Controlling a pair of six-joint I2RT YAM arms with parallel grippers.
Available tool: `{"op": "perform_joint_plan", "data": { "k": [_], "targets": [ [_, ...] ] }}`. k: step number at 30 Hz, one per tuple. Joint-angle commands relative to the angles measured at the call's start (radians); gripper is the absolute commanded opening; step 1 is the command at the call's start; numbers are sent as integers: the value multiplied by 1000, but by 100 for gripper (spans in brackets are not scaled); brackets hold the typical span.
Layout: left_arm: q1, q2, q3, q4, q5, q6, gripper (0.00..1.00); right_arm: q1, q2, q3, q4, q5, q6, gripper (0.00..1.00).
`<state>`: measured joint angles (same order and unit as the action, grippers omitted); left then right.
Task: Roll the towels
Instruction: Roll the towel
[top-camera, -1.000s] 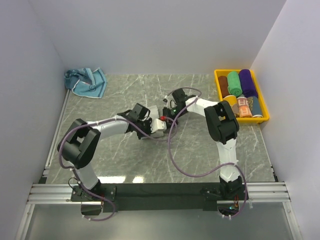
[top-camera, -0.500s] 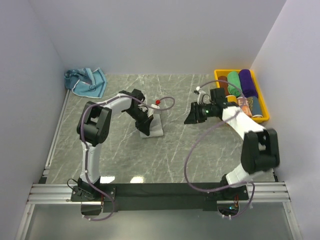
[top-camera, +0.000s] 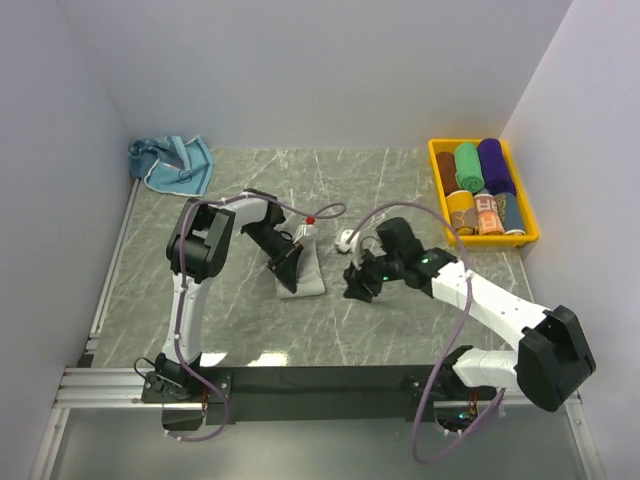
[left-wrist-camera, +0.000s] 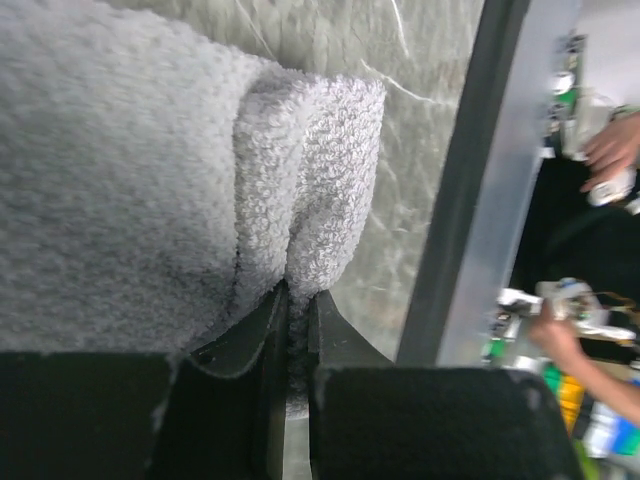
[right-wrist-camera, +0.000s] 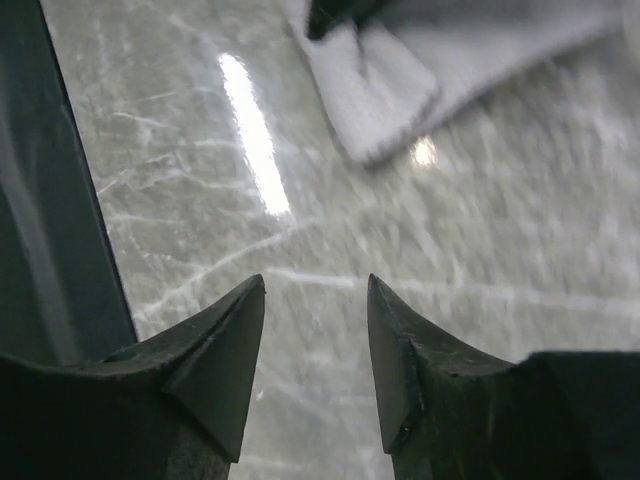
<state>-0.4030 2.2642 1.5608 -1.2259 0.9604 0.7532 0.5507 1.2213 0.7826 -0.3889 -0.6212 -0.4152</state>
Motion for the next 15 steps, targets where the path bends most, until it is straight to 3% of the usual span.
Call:
{"op": "perform_joint_plan", "data": {
  "k": [1, 7, 15],
  "targets": [
    [-10, 55, -16, -12, -43, -17, 3, 121, 24, 27, 145, 153, -88, 54],
    [-8, 100, 4, -34, -37, -6, 5, 271, 187, 81, 237, 238, -220, 54],
    [-3, 130, 27, -43, -46, 8, 6, 337, 354, 139, 317, 247, -321, 53]
  ]
}}
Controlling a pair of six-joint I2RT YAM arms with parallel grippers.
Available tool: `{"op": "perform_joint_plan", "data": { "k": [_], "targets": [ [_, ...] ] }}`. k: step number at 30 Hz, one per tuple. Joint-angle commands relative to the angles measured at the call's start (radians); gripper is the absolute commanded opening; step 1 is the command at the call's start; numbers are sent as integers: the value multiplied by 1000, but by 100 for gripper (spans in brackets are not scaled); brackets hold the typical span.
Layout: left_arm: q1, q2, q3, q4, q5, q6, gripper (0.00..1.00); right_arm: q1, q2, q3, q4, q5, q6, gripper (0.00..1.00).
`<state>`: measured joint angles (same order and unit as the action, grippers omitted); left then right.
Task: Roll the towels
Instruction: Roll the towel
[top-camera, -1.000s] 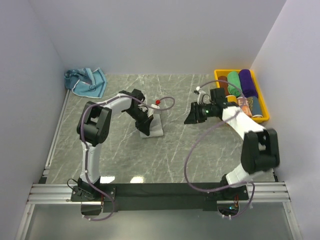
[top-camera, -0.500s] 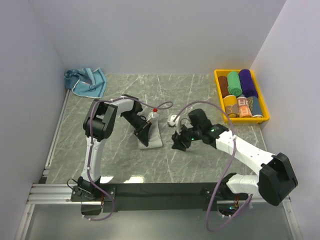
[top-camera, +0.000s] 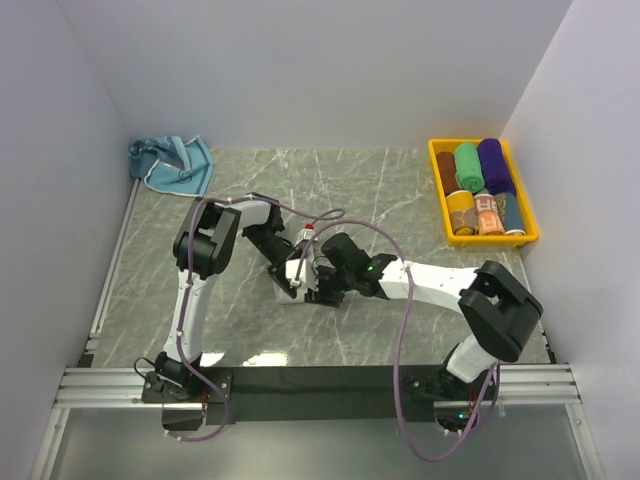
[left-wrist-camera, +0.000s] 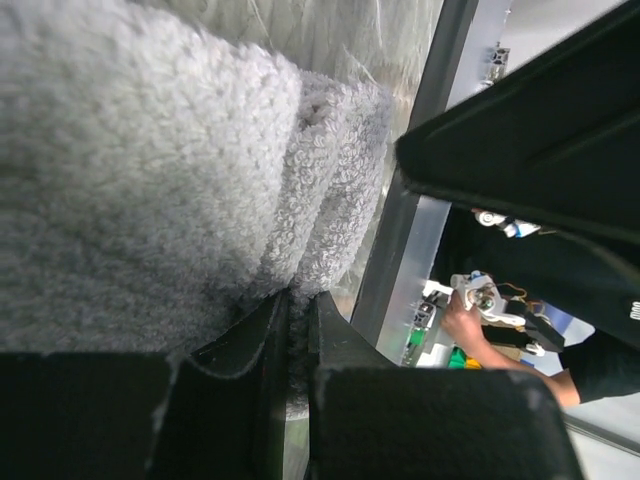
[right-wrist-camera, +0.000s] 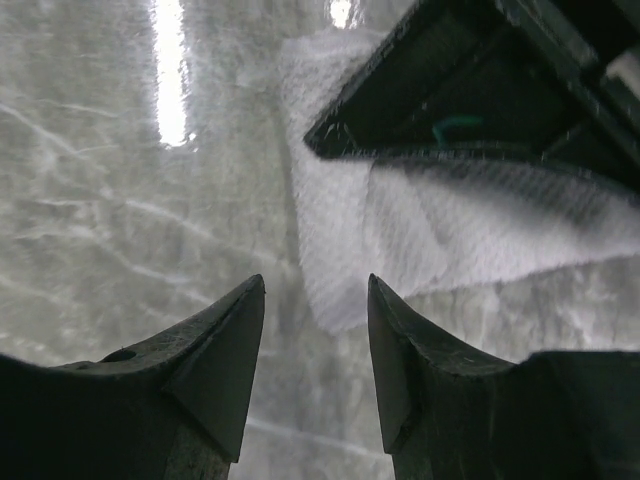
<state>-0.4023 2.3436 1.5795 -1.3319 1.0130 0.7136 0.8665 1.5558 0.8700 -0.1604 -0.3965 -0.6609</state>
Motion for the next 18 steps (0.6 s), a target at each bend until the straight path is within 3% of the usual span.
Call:
{"op": "perform_joint_plan", "data": {
  "k": [1, 6, 11, 13, 14, 16, 18],
  "targets": [
    [-4, 51, 13, 65, -100, 49, 7, 26, 30, 55, 97, 25, -85, 53],
    [0, 60, 23, 66, -99, 50, 8, 35, 127, 99, 90, 28, -144, 50],
    [11, 20, -1, 112, -85, 44, 11, 39, 207, 150, 7, 4, -181, 39],
    [16, 0, -21, 146, -83, 38, 13, 37, 231, 173, -40, -1, -189, 29],
    [19, -18, -29, 160, -85, 20, 15, 37, 269, 228, -133, -7, -181, 16],
    [28, -41, -56, 198, -77, 9, 20, 32, 305, 294, -229, -34, -143, 1],
    [46, -84, -85, 218, -71, -5, 27, 3, 317, 352, -326, -108, -86, 0]
  ]
}}
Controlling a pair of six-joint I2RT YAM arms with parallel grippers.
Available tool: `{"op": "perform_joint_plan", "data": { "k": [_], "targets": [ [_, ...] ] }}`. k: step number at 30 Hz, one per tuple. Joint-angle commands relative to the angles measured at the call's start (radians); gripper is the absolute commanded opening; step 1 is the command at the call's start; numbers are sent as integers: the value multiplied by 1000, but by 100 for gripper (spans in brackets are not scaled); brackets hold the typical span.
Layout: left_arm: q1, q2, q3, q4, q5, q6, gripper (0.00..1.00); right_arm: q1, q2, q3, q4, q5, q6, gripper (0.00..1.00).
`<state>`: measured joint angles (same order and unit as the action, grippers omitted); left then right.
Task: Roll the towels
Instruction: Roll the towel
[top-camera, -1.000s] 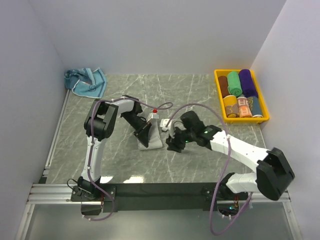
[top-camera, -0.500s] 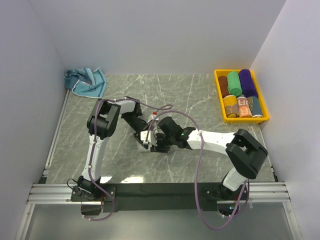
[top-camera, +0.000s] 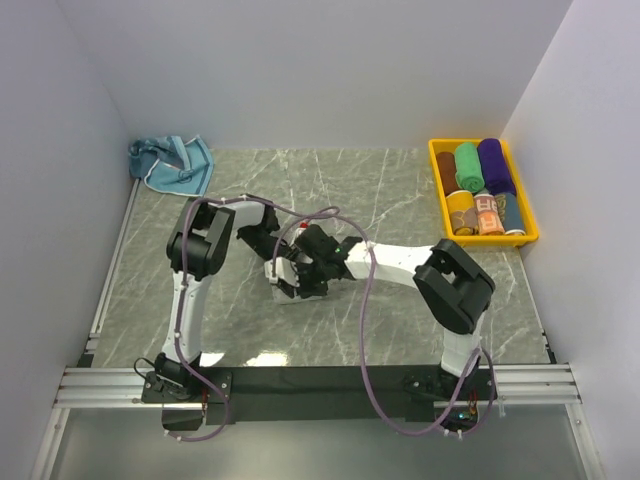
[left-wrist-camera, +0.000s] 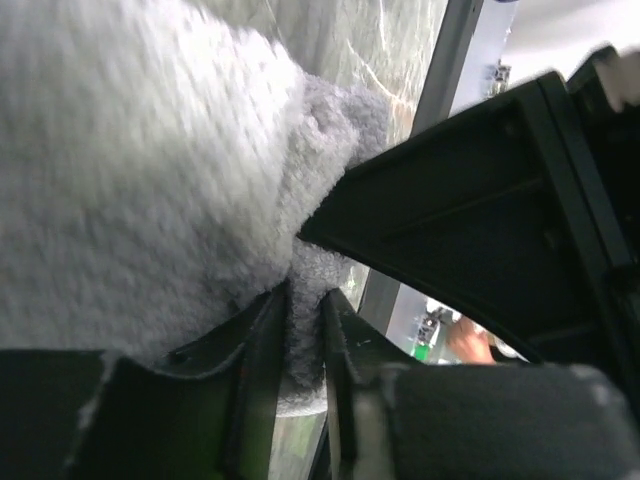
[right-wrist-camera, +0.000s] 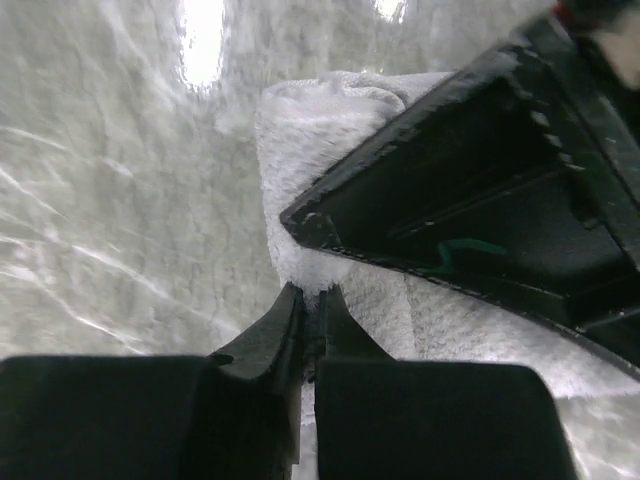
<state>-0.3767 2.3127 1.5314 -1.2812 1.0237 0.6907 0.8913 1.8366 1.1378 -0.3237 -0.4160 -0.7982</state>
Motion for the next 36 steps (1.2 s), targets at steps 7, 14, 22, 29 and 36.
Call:
{"op": "perform_joint_plan", "data": {
  "k": [7, 14, 22, 29, 36],
  "targets": [
    [176, -283, -187, 376, -57, -86, 40, -106, 64, 204, -402, -312, 200, 0],
    [347, -574, -395, 562, -88, -145, 45, -172, 231, 345, -551, -494, 312, 0],
    [306, -1025, -715, 689, -204, -22, 55, -219, 426, 506, -603, -579, 410, 0],
    [2, -1229, -898, 877, -440, 7, 59, -224, 546, 589, -647, -590, 441, 0],
    [-278, -1199, -950, 1074, -666, 49, 61, -238, 605, 635, -667, -621, 475, 0]
  ]
}}
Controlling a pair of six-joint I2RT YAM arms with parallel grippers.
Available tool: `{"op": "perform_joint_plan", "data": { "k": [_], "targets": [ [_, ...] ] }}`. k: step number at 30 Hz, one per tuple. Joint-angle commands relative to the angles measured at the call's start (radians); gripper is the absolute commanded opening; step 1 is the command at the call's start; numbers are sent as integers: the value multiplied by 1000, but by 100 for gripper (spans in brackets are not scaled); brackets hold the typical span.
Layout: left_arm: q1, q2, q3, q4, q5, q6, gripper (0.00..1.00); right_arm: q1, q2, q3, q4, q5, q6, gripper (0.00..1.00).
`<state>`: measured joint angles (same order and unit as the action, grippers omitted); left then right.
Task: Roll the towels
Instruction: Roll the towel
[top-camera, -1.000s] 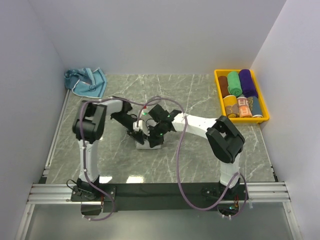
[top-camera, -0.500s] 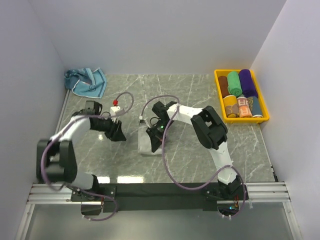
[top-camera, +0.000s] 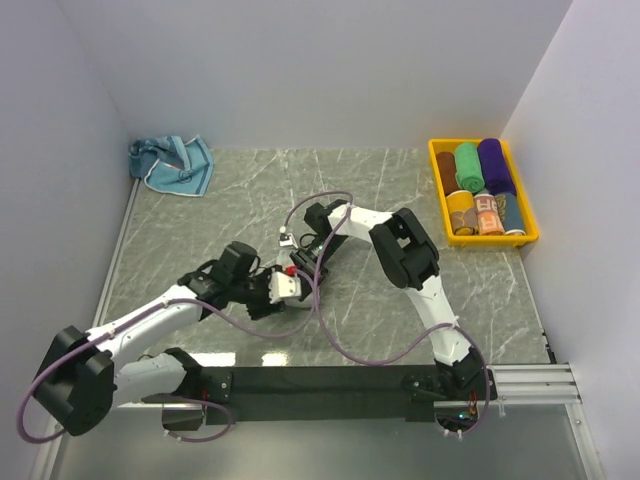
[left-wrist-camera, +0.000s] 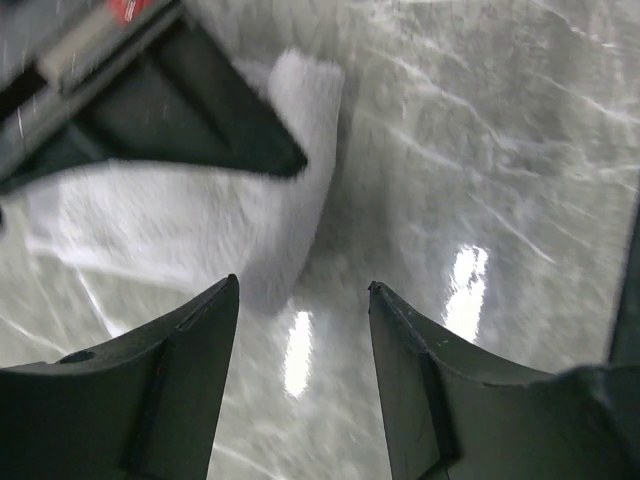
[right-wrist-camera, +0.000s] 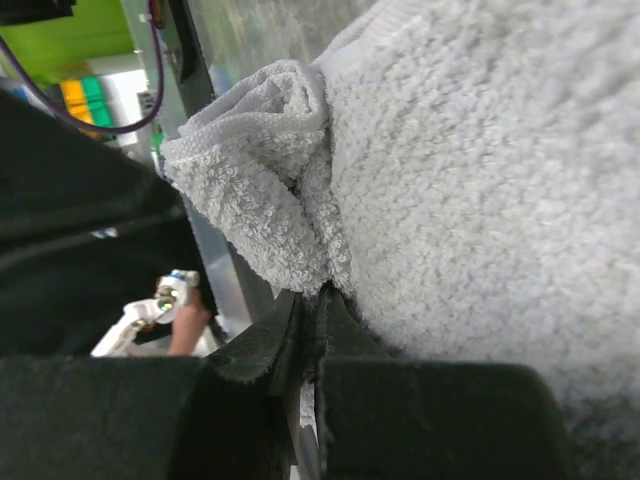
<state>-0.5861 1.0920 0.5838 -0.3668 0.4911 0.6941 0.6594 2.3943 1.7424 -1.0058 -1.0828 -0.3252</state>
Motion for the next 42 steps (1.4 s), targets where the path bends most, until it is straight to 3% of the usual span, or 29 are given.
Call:
{"op": "perform_joint_plan", "data": {
  "k": [1, 4, 8, 11, 16, 20, 22, 24, 27, 35, 40, 42],
  "targets": [
    [-89, 34, -4, 178, -150, 59, 61, -7, 51, 32, 15, 44, 6, 0],
    [-164, 91, -10, 238, -196, 91, 61, -9, 57, 46, 3, 46, 8, 0],
    [-184, 176, -19, 276, -229, 124, 60, -12, 59, 55, -7, 43, 11, 0],
    [-184, 256, 2, 250, -255, 116, 54, -20, 54, 57, -16, 47, 5, 0],
    [-166, 341, 66, 97, -194, 44, 24, -60, -30, 2, 29, 70, 43, 1],
    [-138, 371, 131, -52, -50, 15, 8, -132, -150, -56, 122, 101, 127, 21],
    [-123, 406, 151, -124, -4, 19, 2, -190, -224, -86, 153, 116, 164, 36],
    [-109, 443, 197, -203, 61, 30, 1, -246, -286, -96, 170, 127, 172, 46],
    [-74, 551, 292, -276, 121, 21, 1, -305, -386, -133, 197, 173, 170, 51],
    [81, 896, 608, -604, 339, 67, 1, -520, -736, -371, 309, 238, 83, 42],
    [156, 1098, 796, -737, 398, 143, 1, -521, -1000, -611, 358, 288, -88, 39],
    [170, 1144, 850, -800, 409, 168, 1, -466, -1095, -708, 384, 338, -132, 39]
  ]
}}
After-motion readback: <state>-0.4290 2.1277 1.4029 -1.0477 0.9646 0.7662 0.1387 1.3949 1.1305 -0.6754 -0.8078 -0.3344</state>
